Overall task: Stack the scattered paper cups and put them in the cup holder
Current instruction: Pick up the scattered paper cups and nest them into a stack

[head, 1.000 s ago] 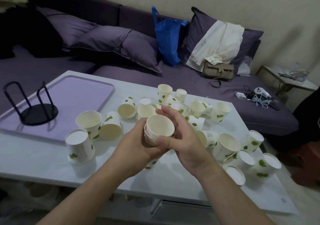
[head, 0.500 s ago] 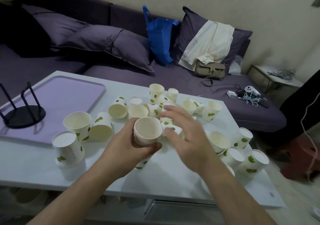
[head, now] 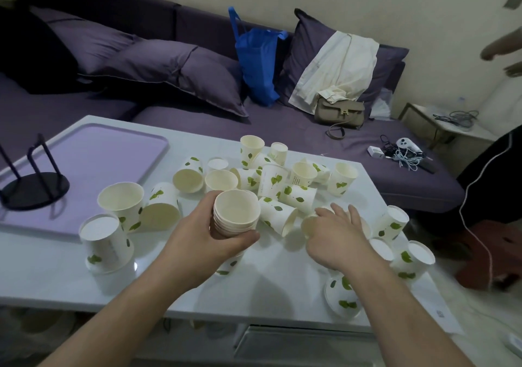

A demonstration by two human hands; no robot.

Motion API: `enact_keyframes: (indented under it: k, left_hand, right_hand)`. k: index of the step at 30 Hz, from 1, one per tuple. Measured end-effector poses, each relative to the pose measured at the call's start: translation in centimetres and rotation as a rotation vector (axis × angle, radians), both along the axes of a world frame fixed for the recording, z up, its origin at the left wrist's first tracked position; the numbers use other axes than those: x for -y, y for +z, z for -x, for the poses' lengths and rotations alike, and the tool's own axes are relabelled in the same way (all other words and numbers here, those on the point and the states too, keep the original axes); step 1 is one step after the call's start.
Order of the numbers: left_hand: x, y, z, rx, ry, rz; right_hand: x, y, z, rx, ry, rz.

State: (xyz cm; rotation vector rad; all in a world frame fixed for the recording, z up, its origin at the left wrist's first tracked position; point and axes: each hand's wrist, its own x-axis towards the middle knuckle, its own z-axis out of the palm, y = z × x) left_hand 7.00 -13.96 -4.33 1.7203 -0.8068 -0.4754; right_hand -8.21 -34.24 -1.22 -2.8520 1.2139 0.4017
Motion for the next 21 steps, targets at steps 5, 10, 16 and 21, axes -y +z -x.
enact_keyframes:
  k: [5,10,16,21]
  left_hand:
    - [0.0,-0.1,-0.2,-0.009,0.000,0.005]
    - [0.0,-0.1,0.0,0.006,-0.008,0.018]
    - [-0.1,-0.2,0.1,0.042,-0.014,0.013]
    - [-0.1,-0.3,0.3,0.014,-0.042,0.018]
  right_hand:
    - [-1.0,1.9,0.2,0.225,0.047,0.139]
    - [-1.3,3.4,0.9,0.870,0.045,0.173]
    - [-4.7,4.8,0.1,1.373,0.191,-0.273]
    - [-7.0,4.1,-1.8,1.378,0.279,-0.474]
